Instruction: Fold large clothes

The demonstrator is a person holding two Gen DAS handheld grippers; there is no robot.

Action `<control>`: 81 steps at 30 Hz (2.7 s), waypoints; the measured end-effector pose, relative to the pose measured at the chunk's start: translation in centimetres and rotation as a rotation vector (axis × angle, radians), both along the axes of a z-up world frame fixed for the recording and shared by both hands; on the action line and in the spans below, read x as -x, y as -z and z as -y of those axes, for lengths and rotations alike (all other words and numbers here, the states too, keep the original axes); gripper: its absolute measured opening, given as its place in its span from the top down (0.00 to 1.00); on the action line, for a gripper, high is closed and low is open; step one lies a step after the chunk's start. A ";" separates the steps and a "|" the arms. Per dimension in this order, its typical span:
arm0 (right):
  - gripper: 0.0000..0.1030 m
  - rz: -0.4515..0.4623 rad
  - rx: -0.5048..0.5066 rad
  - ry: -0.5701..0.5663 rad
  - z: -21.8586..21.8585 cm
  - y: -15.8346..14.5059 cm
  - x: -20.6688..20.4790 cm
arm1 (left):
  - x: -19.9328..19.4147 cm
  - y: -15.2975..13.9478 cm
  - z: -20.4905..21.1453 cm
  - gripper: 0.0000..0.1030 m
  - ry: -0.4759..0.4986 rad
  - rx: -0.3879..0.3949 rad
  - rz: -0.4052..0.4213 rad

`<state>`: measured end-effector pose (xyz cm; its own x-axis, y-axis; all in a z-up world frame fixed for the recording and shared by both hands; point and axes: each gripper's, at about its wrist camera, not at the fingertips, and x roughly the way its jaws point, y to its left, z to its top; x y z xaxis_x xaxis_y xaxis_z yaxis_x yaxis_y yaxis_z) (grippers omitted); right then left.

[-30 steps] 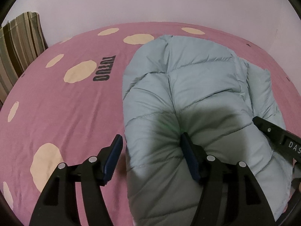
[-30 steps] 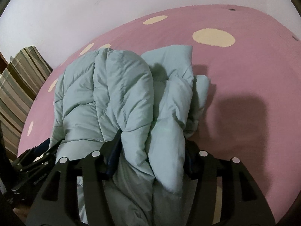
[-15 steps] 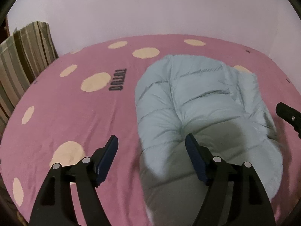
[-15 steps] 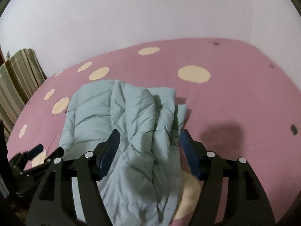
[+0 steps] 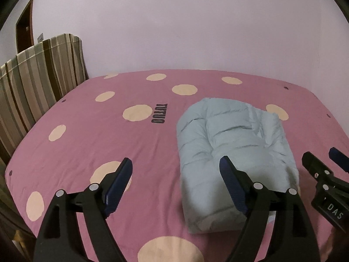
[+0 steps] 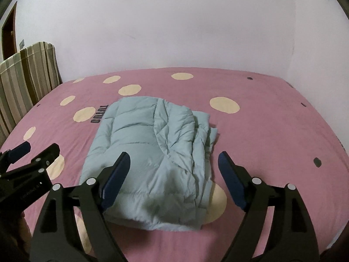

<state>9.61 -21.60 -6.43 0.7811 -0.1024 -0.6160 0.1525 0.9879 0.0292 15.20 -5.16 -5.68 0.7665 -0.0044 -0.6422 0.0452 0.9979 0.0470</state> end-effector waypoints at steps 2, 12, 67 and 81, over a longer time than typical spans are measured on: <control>0.20 0.007 -0.002 0.003 -0.1 -0.3 0.7 | 0.7 -0.1 0.0 0.21 0.001 -0.002 0.006; 0.19 0.024 -0.006 0.013 -0.1 -0.8 2.6 | 3.3 -0.7 0.7 0.21 0.021 -0.003 0.029; 0.19 0.043 0.005 0.005 -1.2 -1.6 4.0 | 4.8 -0.7 0.8 0.21 0.031 0.009 0.033; 0.19 0.043 0.007 0.006 -1.5 -1.6 4.1 | 4.8 -0.7 0.8 0.21 0.030 0.010 0.033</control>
